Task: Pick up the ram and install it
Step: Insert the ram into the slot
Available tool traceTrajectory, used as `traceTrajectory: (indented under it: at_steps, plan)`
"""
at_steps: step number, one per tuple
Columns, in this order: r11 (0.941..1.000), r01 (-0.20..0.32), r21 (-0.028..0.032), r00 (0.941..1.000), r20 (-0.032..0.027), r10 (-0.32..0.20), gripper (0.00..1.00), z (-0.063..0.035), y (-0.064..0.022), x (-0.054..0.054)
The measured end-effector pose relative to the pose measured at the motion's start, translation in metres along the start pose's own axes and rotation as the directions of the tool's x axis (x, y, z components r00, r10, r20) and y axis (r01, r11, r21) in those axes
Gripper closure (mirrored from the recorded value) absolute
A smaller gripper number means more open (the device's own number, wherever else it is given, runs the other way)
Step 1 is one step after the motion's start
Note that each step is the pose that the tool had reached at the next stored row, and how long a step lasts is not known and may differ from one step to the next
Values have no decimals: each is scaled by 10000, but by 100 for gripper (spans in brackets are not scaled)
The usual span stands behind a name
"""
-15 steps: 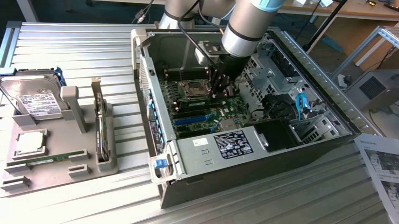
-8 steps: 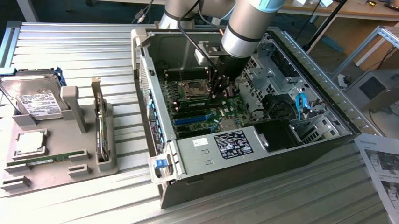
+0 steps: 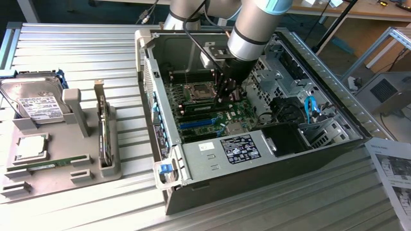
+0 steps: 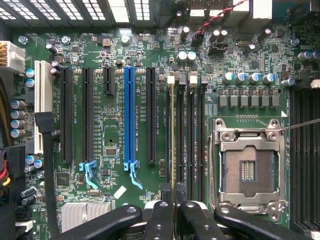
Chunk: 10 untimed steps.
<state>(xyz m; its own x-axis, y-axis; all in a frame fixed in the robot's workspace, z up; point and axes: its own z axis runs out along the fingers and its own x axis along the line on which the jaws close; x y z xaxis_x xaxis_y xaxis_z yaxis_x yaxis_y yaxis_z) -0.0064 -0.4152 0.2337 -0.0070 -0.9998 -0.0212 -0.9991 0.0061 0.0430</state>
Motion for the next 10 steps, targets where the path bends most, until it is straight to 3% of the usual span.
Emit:
traceTrajectory:
  at_steps: [10]
  plan:
    - [10000, 0, 0, 10000, 0, 0, 88, 9, 0, 0]
